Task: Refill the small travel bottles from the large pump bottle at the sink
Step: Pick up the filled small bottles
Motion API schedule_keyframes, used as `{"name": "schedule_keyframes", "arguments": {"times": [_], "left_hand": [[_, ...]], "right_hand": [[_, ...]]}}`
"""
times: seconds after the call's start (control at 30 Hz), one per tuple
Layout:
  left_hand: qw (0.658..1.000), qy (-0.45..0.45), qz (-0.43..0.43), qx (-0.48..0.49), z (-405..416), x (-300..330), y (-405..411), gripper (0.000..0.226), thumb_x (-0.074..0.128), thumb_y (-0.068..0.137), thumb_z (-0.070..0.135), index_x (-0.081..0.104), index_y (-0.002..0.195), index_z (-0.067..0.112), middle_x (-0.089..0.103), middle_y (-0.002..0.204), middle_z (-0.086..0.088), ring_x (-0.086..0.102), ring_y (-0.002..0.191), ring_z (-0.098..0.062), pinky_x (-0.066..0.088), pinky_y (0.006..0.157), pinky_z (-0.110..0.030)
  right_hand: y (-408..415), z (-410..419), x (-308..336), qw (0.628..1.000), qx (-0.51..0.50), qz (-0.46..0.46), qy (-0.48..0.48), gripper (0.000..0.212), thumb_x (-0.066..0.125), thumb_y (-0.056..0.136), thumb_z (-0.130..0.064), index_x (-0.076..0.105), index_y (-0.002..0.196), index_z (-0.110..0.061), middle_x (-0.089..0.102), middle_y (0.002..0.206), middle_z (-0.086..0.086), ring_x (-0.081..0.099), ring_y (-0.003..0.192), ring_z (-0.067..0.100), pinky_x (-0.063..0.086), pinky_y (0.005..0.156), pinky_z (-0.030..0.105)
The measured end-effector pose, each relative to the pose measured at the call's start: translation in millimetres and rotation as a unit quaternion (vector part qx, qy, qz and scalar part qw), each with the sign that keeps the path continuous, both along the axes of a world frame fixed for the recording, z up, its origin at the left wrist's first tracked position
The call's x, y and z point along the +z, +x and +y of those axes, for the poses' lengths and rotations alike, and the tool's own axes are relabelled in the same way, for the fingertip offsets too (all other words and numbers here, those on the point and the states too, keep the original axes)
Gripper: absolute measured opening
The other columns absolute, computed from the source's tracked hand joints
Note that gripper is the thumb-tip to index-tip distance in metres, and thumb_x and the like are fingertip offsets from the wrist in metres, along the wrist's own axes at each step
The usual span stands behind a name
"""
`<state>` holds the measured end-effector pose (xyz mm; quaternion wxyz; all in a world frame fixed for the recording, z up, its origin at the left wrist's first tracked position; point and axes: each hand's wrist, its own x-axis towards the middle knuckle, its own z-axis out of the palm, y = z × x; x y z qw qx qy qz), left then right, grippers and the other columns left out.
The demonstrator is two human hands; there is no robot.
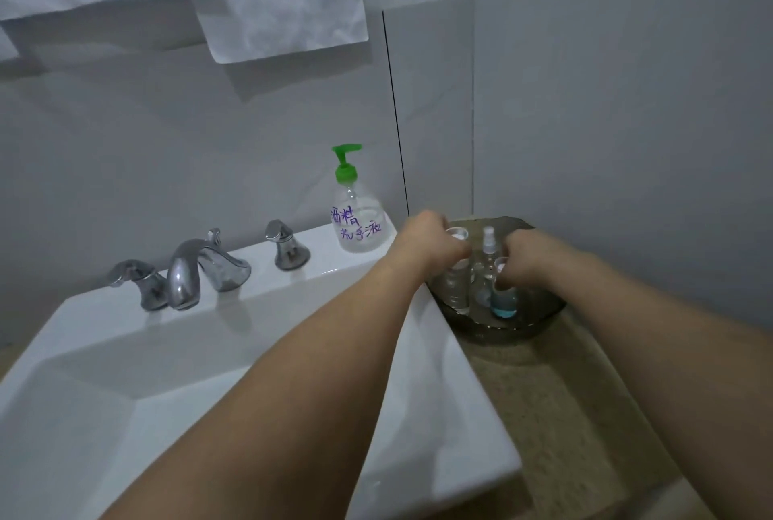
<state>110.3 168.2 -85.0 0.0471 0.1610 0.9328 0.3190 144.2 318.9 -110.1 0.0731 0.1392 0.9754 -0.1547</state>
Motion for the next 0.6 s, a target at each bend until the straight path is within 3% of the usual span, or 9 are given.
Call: {"name": "schedule_keyframes", "arguments": {"times": [0.23,0.5,0.6], "left_hand": [[1.0,-0.013,-0.01,-0.016,0.8,1.7,-1.8,0.018,0.063,0.083,0.024,0.059,0.095,0.012,0.062,0.09,-0.006,0.058,0.079,-0.021,0.039,0.053,-0.024],[1.0,-0.018,-0.012,-0.022,2.8,1.2,2.8,0.022,0.064,0.082,0.025,0.06,0.099,0.012,0.063,0.093,-0.007,0.06,0.086,-0.024,0.042,0.062,-0.026],[1.0,-0.022,-0.004,-0.015,2.1,3.2,3.7,0.03,0.064,0.083,0.028,0.061,0.107,0.011,0.064,0.101,-0.007,0.061,0.093,-0.024,0.044,0.068,-0.026]], "right_hand": [[-2.5,1.0,0.2,1.0,0.009,-0.024,-0.003,0.03,0.074,0.077,-0.027,0.057,0.099,-0.016,0.06,0.099,0.005,0.061,0.089,0.024,0.055,0.08,0.038],[-0.2,-2.8,-0.1,0.998,0.007,-0.049,-0.042,0.047,0.078,0.075,-0.027,0.06,0.116,-0.014,0.062,0.108,0.007,0.061,0.094,0.025,0.055,0.086,0.041],[1.9,-3.6,4.7,0.998,0.009,-0.045,-0.033,0.045,0.077,0.076,-0.027,0.061,0.115,-0.013,0.062,0.105,0.006,0.061,0.093,0.024,0.054,0.081,0.037]]}}
